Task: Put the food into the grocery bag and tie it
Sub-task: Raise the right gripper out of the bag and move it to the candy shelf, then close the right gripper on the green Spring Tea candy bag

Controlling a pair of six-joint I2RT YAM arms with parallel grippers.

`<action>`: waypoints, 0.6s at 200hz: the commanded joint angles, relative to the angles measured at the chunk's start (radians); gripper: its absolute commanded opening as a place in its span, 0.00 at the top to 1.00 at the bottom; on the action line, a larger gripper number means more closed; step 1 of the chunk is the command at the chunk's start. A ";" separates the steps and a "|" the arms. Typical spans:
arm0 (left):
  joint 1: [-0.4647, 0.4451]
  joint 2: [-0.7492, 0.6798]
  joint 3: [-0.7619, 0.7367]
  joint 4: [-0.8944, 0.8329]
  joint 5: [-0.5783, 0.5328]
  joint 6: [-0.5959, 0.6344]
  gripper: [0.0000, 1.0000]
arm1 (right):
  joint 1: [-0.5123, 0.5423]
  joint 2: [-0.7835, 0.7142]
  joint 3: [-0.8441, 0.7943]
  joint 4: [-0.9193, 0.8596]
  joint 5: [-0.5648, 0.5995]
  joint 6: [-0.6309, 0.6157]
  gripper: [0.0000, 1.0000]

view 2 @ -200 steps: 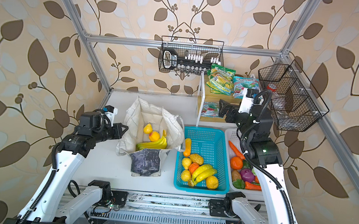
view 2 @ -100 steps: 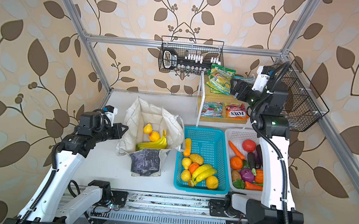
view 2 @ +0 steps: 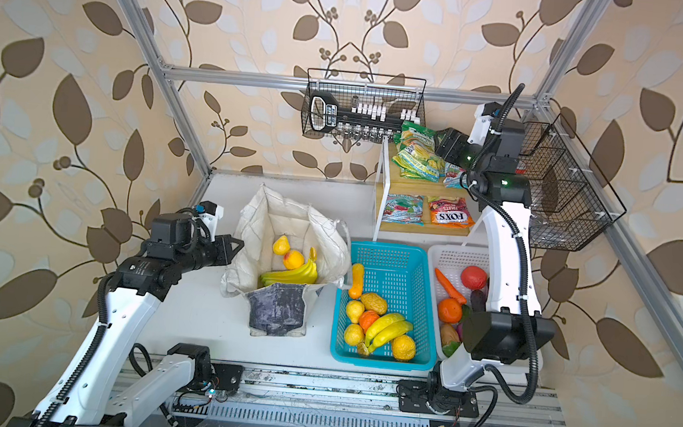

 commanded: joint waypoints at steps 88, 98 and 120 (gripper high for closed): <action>0.001 -0.010 0.008 0.001 -0.002 0.019 1.00 | -0.042 0.058 0.038 -0.040 -0.042 0.080 0.41; 0.002 -0.010 0.008 0.002 -0.002 0.020 1.00 | -0.052 0.032 -0.003 -0.077 -0.090 0.104 0.43; 0.002 -0.008 0.009 0.000 -0.007 0.019 1.00 | 0.013 -0.160 -0.250 0.067 0.010 0.079 0.48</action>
